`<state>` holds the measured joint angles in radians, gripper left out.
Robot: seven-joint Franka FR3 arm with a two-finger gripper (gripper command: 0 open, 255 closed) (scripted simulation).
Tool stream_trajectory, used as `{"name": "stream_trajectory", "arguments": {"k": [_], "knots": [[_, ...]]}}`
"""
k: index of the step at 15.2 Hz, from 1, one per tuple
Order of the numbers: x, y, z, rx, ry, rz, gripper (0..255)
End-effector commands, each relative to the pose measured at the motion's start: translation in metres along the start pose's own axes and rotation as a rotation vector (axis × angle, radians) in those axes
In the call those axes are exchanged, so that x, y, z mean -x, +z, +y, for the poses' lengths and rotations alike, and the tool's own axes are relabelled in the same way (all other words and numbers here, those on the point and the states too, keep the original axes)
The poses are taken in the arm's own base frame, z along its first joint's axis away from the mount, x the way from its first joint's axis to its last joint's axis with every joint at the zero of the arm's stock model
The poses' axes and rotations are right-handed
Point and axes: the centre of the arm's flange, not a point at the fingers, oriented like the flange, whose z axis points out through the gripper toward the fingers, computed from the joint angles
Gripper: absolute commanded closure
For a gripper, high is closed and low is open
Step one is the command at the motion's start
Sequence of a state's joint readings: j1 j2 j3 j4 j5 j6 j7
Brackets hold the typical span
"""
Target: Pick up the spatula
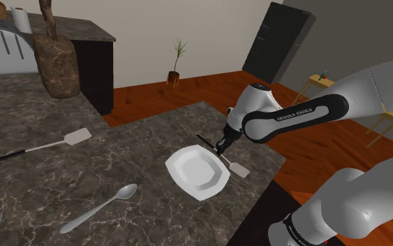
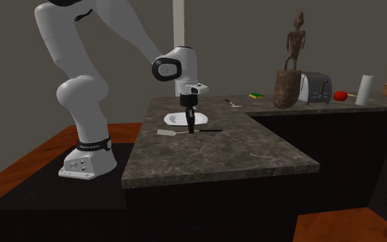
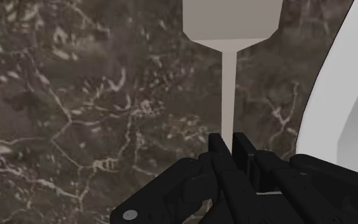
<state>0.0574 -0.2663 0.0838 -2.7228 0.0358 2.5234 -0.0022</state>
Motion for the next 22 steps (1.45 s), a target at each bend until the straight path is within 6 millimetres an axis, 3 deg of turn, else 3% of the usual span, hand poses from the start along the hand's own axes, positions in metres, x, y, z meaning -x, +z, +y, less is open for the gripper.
{"name": "stream_trajectory", "arguments": {"k": [1,5,20,22], "knots": [[0.000,0.000,0.000,0.000,0.000,0.000,255],[0.000,0.000,0.000,0.000,0.000,0.000,255],[-0.005,-0.079,0.000,0.000,0.000,0.000,255],[-0.005,-0.080,0.000,0.000,0.000,0.000,255]]}}
